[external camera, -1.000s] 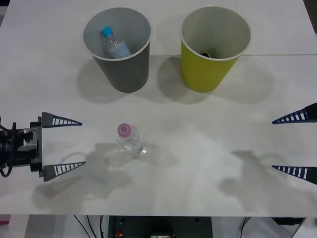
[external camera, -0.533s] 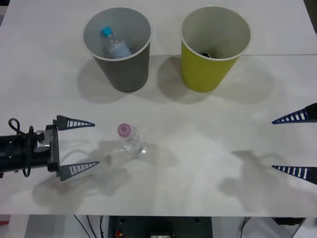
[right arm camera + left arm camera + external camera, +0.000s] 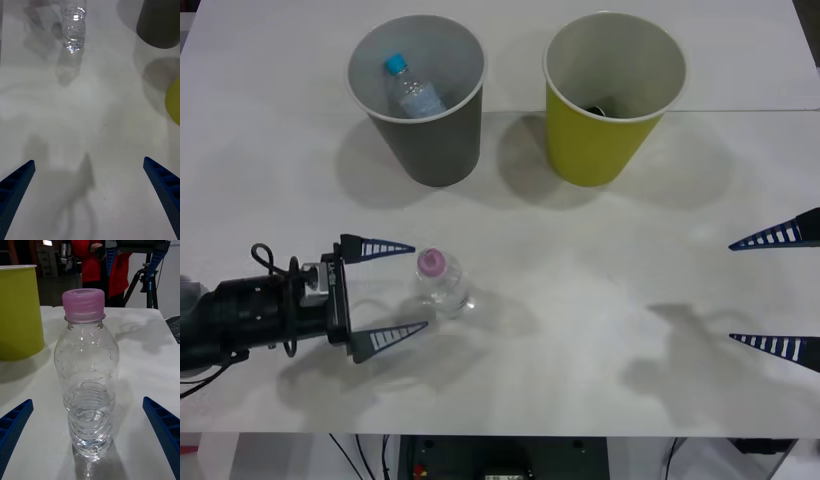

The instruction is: Put the can into the green bin and the plastic bottle into the gray bin

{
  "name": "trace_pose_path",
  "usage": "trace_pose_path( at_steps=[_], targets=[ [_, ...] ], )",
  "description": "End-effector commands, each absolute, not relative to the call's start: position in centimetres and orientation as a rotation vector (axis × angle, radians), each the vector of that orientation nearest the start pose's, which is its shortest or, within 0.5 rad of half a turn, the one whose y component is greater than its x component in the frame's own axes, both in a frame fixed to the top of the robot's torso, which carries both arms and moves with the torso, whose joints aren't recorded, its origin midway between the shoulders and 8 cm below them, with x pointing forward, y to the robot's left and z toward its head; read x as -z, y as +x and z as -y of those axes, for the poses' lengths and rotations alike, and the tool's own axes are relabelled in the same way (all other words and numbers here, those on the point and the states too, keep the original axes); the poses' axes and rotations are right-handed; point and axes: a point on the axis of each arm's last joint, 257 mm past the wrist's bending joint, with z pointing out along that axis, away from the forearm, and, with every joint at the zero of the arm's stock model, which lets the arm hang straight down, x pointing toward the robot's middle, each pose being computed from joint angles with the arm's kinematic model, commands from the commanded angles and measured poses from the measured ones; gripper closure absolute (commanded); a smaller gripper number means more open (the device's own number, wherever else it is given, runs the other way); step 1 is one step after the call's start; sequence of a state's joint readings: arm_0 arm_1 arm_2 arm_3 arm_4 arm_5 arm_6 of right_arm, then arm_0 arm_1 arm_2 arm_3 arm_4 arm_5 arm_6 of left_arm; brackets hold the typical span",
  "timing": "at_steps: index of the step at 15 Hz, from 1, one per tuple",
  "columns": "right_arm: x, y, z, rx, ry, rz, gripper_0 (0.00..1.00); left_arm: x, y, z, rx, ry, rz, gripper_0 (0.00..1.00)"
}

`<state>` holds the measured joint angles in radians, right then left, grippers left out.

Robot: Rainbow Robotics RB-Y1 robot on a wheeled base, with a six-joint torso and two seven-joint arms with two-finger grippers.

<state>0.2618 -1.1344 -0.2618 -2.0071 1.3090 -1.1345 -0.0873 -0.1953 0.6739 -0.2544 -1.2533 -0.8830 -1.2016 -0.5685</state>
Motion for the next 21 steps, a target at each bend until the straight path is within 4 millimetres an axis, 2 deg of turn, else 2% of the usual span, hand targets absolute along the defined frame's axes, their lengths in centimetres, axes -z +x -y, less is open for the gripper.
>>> trace_pose_path(
  at_steps=[1,5,11,12,13,14,15,21],
  targets=[
    [16.7,34.1,28.6,-0.209,-1.634,-1.596,0.00,23.8,40.9,-12.5,0.674,1.257,-1.168,0.00],
    [16.7,34.1,28.6,-0.209,-1.634,-1.596,0.00,24.1,41.8,-10.0,0.694,1.235,-1.160,0.00],
    [16.7,34.1,28.6,-0.209,-1.634,-1.596,0.00,24.0,42.0,-8.1,0.718,1.216,-1.162,0.00],
    [16.7,34.1,28.6,-0.209,-1.634,-1.596,0.00,24.0,41.9,-7.9,0.727,1.211,-1.164,0.20],
    [16.7,34.1,28.6,-0.209,-1.634,-1.596,0.00,24.0,42.0,-8.0,0.741,1.200,-1.181,0.71],
    [16.7,34.1,28.6,-0.209,-1.634,-1.596,0.00,24.1,41.8,-7.9,0.782,1.180,-1.211,0.90],
    [16.7,34.1,28.6,-0.209,-1.634,-1.596,0.00,24.0,41.8,-7.8,0.796,1.173,-1.222,0.99],
    [16.7,34.1,28.6,-0.209,-1.634,-1.596,0.00,23.9,41.9,-7.8,0.804,1.171,-1.232,1.00]
  ],
)
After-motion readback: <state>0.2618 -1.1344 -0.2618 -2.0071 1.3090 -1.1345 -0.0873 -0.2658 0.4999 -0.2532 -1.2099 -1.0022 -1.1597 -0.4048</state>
